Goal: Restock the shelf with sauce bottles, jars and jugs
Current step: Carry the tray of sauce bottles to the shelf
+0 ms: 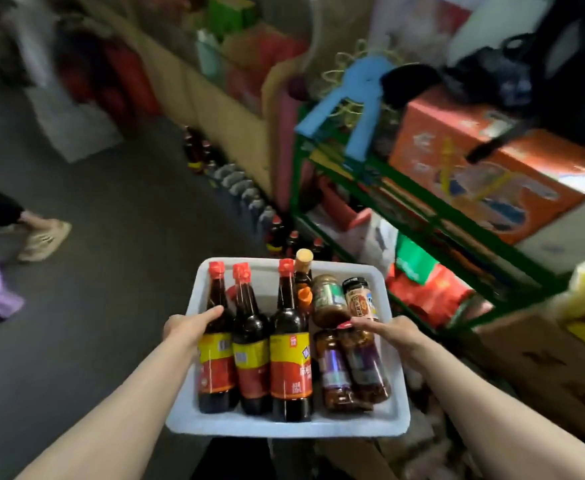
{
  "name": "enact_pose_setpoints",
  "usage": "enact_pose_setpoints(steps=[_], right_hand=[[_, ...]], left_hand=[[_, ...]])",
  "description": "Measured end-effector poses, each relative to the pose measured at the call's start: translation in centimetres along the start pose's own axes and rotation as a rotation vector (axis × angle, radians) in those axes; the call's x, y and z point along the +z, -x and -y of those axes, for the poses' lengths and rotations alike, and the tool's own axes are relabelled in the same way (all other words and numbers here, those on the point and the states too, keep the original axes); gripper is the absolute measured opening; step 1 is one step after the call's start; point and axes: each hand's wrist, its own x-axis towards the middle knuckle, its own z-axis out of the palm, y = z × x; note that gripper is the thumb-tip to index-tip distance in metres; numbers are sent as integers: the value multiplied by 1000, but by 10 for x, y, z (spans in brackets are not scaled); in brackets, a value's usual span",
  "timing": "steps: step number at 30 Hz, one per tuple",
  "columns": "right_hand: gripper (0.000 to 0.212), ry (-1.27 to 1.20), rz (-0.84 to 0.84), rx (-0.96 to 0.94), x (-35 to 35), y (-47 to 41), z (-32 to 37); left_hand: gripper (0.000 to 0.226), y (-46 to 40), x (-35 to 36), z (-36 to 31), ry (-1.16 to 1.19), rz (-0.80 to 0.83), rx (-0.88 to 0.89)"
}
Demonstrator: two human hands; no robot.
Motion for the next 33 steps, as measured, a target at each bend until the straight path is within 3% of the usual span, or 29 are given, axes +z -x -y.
enact_pose_setpoints(steps=[3,11,18,25,29,33], right_hand=[[68,82,89,-32,47,-25,58],[102,157,215,-31,184,-76,194],[106,213,254,-26,282,-122,321],[72,281,304,-62,374,-192,482],[72,340,356,-81,424,-239,581],[52,415,405,-171,475,-273,679]], left_hand=[[78,-38,-40,0,76,-45,-75],[90,-163,-140,-35,140,-87,-192],[78,-271,-202,-114,206,-138,-205],[75,-386,-234,-209,308,-184,-267],[89,-458,-255,-271,367,-213,-286],[90,-529,-279,-332,408,-226,-299]])
